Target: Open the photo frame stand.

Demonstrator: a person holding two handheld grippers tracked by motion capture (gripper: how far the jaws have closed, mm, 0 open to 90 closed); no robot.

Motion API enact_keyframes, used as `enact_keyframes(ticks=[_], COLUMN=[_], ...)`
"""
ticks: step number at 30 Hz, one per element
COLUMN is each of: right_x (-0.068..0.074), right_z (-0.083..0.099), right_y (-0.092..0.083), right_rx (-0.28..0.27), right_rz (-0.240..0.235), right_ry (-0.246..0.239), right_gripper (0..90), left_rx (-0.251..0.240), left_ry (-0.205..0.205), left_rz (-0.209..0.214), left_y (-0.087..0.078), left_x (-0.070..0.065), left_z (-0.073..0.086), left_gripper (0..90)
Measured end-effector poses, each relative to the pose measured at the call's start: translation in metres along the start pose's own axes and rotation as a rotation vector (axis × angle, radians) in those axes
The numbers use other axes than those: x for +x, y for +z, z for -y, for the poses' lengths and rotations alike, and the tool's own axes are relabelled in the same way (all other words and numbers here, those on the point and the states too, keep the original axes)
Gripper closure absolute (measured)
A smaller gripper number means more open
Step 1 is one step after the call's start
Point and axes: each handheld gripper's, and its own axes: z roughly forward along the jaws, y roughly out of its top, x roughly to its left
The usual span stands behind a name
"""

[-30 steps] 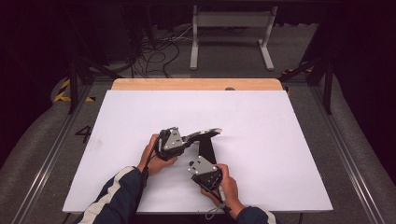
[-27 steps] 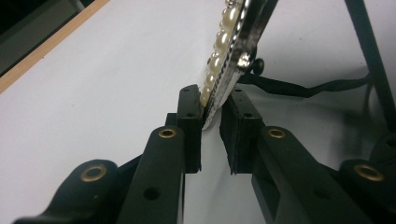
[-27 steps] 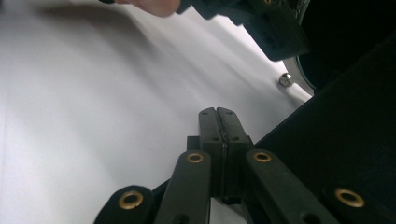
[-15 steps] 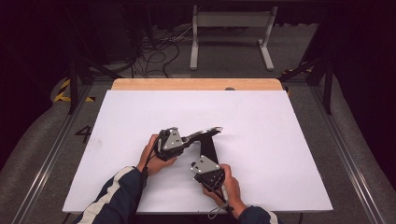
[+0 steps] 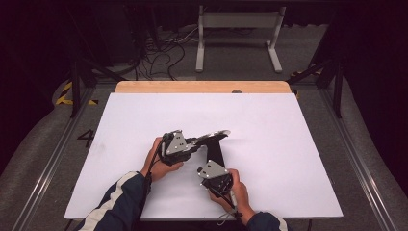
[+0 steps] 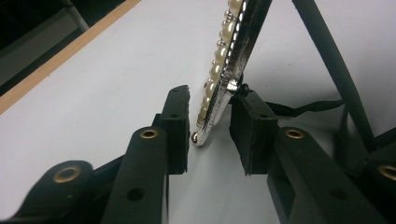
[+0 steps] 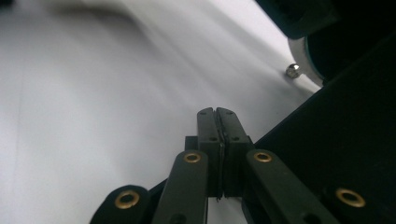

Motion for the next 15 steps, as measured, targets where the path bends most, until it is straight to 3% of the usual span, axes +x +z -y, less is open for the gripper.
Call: enact_keyframes(ticks=[4, 6, 10, 15], right_x=[-0.002, -0.003, -0.001, 0.003], right_z=[0.0, -0.001, -0.001, -0.003], right_y=[-0.003, -0.006, -0.01, -0.008], right_rx=[-0.031, -0.041, -0.068, -0.067], right_rz=[0.008, 0.011, 0.028, 0.03], right_ry=[0.009, 0.017, 0.027, 0.008], right_gripper=[90.0, 90.0, 90.0, 90.0], left_rx=[0.004, 0.006, 0.019, 0.022], left_ry=[-0.013, -0.009, 0.008, 0.001], left_rz=[0.0, 0.0, -0.002, 0.002], left_y=[0.004, 0.007, 0.009, 0.009], left_x=[0.001, 0.0, -0.001, -0.001], left_z=[0.0, 0.0, -0.001, 0.0], left_gripper=[61.5, 63.0, 76.0, 76.3])
